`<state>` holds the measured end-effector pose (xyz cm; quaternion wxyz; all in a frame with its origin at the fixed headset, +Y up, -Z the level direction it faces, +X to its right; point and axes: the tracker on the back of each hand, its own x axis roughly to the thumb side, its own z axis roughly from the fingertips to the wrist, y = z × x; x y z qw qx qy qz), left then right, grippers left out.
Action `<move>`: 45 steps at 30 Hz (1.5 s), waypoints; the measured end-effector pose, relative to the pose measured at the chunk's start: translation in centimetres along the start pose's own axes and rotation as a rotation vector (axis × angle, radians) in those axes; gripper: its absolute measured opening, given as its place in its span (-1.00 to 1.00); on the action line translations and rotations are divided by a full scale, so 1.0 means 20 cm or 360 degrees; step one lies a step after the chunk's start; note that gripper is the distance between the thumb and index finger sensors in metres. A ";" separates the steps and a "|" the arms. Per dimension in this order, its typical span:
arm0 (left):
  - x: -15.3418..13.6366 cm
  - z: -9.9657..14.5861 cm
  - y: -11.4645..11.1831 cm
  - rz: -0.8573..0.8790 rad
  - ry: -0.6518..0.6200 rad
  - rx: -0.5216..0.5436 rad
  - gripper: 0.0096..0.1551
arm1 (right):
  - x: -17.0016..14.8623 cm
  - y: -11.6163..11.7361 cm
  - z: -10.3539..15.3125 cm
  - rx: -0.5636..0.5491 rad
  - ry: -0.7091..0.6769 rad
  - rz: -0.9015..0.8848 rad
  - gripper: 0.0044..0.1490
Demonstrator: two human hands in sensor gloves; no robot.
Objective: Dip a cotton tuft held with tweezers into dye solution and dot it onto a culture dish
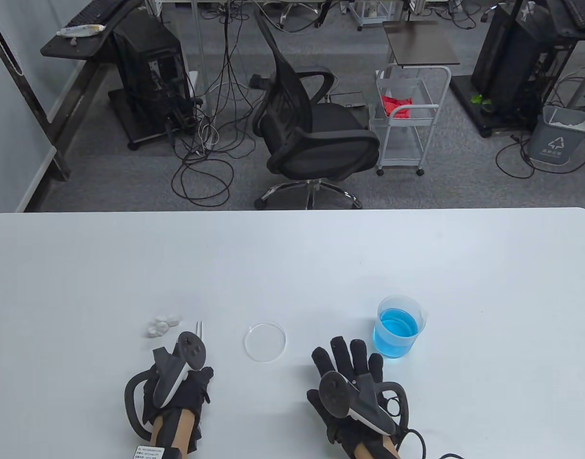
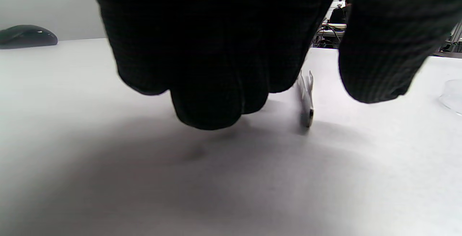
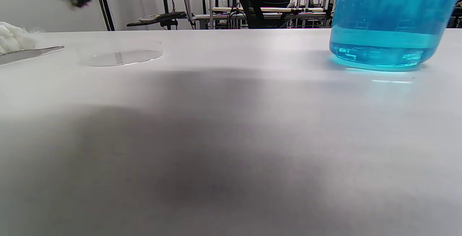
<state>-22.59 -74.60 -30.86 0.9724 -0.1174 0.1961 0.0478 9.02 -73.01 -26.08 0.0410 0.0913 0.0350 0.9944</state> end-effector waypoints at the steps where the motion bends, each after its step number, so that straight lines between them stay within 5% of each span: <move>1: 0.00 0.00 -0.01 -0.0001 0.0009 -0.0021 -0.24 | 0.00 0.00 0.00 0.0000 0.0001 0.0003 -0.01; 26: 0.02 -0.02 -0.06 -0.0072 -0.0014 0.0130 -0.49 | 0.04 0.02 0.01 0.0019 -0.0023 0.0017 -0.01; 35: -0.10 0.08 0.05 0.0517 -0.0213 0.0175 -0.49 | 0.01 -0.01 0.02 -0.0067 -0.0054 -0.0160 -0.02; 45: 0.03 0.25 0.12 0.1021 -0.0726 0.0127 -0.49 | -0.01 -0.02 0.04 -0.0119 -0.0195 -0.0924 -0.06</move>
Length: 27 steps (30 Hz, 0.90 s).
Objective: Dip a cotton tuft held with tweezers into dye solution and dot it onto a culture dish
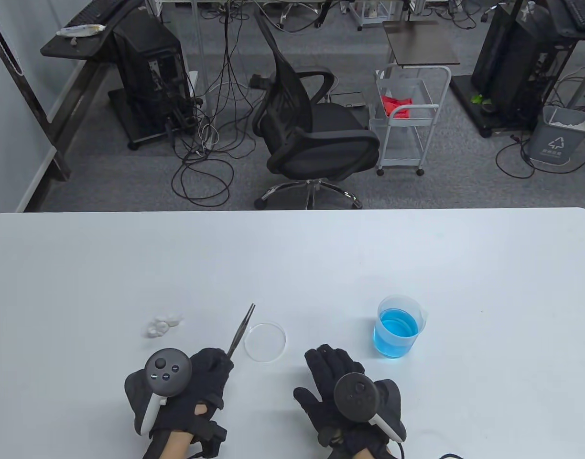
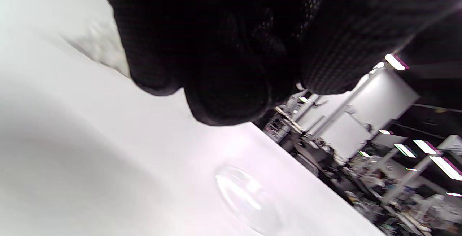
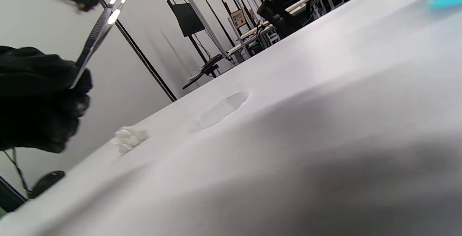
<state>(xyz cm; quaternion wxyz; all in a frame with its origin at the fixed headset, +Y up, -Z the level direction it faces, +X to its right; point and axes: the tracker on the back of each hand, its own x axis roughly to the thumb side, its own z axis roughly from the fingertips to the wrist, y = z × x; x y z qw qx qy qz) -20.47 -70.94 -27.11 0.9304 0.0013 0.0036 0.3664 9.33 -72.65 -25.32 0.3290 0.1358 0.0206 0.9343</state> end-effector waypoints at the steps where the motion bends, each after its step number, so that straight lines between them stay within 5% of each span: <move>1: 0.01 0.00 -0.02 0.0012 -0.0024 -0.0031 -0.49 | -0.01 0.00 0.00 0.0016 0.0002 -0.0055 -0.07; 16: 0.22 0.06 -0.25 0.0206 -0.0366 -0.0316 -0.50 | -0.09 0.04 -0.01 -0.0006 0.0052 -0.0970 -0.05; 27: 0.31 0.10 -0.32 0.0022 -0.0468 -0.0295 -0.49 | -0.12 -0.01 0.03 -0.0289 0.0168 -0.1142 -0.46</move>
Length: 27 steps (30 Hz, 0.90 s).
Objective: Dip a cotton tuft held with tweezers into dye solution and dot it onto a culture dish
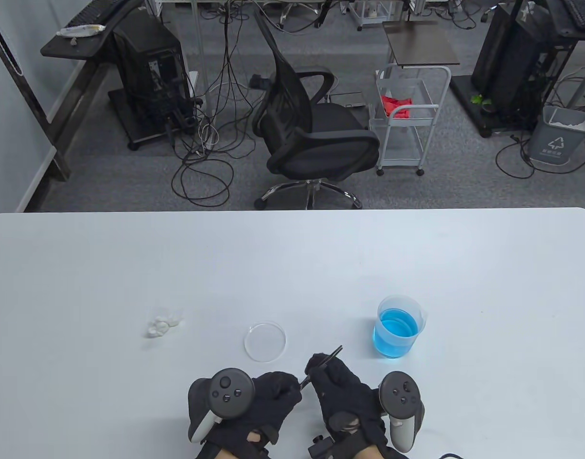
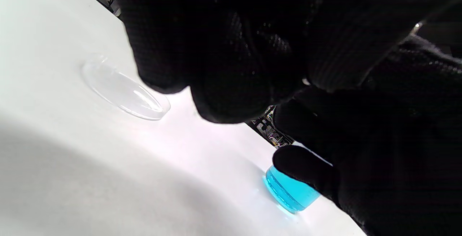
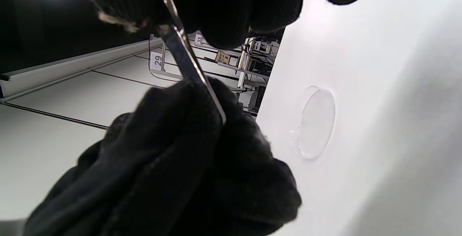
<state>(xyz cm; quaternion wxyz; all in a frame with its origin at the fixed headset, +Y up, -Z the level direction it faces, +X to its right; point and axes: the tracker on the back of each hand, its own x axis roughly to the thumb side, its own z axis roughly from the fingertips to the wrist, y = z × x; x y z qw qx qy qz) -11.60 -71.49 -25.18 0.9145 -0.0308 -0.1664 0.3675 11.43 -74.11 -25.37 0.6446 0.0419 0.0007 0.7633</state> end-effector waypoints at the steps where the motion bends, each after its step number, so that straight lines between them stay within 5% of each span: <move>1: 0.00 0.00 0.00 -0.0023 -0.0001 0.0009 -0.49 | 0.00 0.00 0.00 -0.0003 -0.0005 -0.0002 -0.47; 8: 0.00 0.00 -0.02 -0.0193 0.0040 0.0028 -0.44 | 0.01 -0.03 -0.01 -0.0083 -0.0037 0.0018 -0.49; 14: -0.05 0.01 0.04 -0.0480 0.0130 0.0135 -0.35 | 0.06 -0.07 0.00 -0.0154 -0.0157 0.0334 -0.45; 23: -0.30 -0.04 0.40 -0.0729 0.0497 0.0269 -0.17 | 0.11 -0.03 0.02 -0.0130 -0.0230 0.0615 -0.45; 27: -0.47 -0.08 0.60 -0.0800 0.0730 0.0184 -0.09 | 0.11 -0.04 0.02 -0.0173 -0.0245 0.0679 -0.44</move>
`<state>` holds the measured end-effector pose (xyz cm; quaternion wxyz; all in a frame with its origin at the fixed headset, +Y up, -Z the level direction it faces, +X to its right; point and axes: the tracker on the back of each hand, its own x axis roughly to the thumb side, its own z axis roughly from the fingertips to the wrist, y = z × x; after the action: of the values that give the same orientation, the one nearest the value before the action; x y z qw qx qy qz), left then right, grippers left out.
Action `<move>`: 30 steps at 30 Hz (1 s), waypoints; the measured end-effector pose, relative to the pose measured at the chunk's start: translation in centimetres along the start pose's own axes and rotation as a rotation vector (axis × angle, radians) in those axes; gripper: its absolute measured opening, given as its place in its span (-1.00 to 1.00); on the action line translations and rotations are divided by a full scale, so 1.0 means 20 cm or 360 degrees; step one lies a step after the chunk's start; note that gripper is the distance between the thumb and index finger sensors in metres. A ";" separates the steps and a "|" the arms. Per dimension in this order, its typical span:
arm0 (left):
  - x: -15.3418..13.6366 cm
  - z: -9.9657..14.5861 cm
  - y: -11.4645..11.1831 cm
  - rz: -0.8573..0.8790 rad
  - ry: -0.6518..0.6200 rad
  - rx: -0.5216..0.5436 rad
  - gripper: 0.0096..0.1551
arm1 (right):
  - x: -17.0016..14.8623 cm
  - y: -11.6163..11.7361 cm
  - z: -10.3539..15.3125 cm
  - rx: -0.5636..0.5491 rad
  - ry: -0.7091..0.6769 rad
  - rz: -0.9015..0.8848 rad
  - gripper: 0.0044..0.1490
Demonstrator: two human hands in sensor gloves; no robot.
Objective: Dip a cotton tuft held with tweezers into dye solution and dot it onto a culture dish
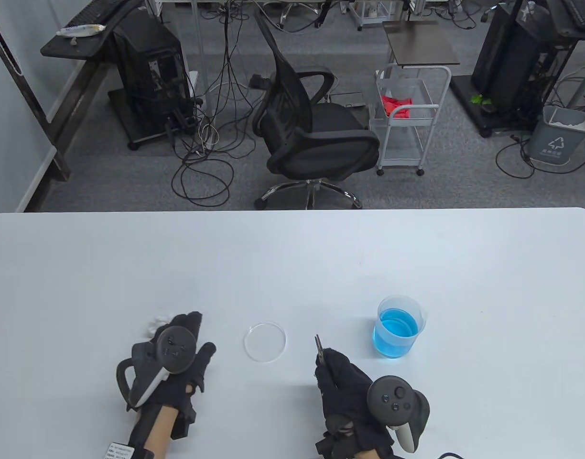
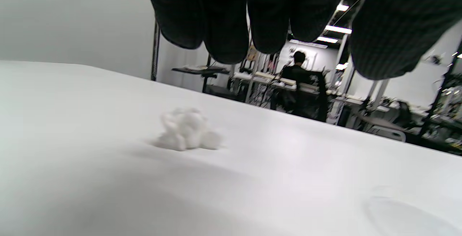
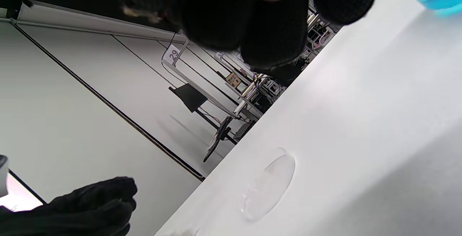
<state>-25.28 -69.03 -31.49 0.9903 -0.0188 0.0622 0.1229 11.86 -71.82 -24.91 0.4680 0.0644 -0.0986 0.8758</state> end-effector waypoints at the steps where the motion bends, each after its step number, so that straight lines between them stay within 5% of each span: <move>1: -0.05 -0.04 0.02 -0.0009 0.0059 -0.0016 -0.08 | 0.00 0.00 0.00 0.0002 -0.0009 0.0013 -0.45; 9: -0.25 -0.29 -0.06 -0.0169 0.0338 -0.0260 -0.06 | -0.01 -0.03 0.01 -0.0055 -0.0011 0.0120 -0.49; 21: -0.32 -0.53 -0.22 -0.0335 0.0332 -0.0538 -0.03 | -0.05 -0.04 0.01 -0.0063 0.0050 0.0213 -0.49; 30: -0.24 -0.57 -0.26 -0.0378 0.0230 -0.0344 -0.39 | -0.05 -0.05 0.01 -0.0064 0.0068 0.0237 -0.49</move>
<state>-30.05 -75.85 -42.08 0.9830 -0.1411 0.1171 0.0095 13.32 -72.12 -24.71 0.4049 0.0289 -0.1108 0.9072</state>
